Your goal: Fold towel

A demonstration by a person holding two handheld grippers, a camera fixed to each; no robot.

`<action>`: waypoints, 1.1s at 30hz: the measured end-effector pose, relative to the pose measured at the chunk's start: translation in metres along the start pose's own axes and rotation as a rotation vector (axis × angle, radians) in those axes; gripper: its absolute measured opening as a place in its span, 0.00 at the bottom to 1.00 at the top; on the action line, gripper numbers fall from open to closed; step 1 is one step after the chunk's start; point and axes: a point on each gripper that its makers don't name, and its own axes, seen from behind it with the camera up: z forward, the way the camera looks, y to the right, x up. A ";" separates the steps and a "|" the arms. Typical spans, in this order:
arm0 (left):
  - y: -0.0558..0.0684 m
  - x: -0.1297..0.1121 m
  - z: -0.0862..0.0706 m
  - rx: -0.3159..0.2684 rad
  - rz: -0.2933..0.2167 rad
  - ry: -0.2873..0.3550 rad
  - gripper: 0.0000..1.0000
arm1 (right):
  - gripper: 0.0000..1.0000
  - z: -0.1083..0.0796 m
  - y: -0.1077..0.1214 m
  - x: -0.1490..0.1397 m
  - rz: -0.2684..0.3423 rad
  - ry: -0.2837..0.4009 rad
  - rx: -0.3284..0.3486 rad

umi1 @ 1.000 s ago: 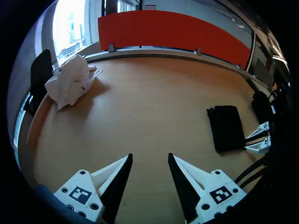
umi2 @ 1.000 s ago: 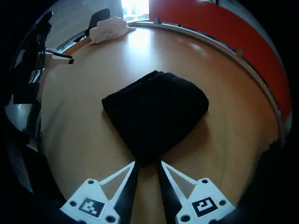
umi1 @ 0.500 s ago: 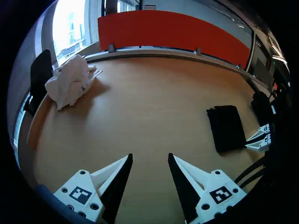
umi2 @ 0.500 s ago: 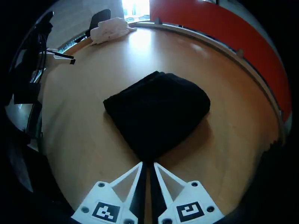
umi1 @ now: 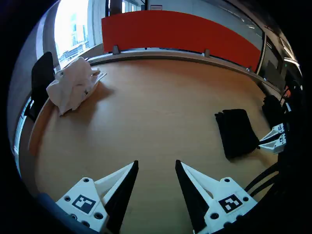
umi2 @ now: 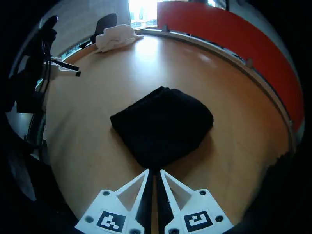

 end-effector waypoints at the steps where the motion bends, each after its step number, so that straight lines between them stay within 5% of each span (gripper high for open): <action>1: 0.000 0.000 0.000 0.000 0.000 0.000 0.69 | 0.05 -0.001 0.001 0.004 -0.004 0.005 -0.001; 21: 0.001 0.003 -0.005 -0.008 0.000 0.019 0.69 | 0.05 -0.037 0.018 0.095 -0.094 0.133 -0.036; 33: 0.002 0.012 -0.008 -0.011 -0.003 0.042 0.69 | 0.05 -0.076 0.042 0.170 -0.158 0.260 -0.087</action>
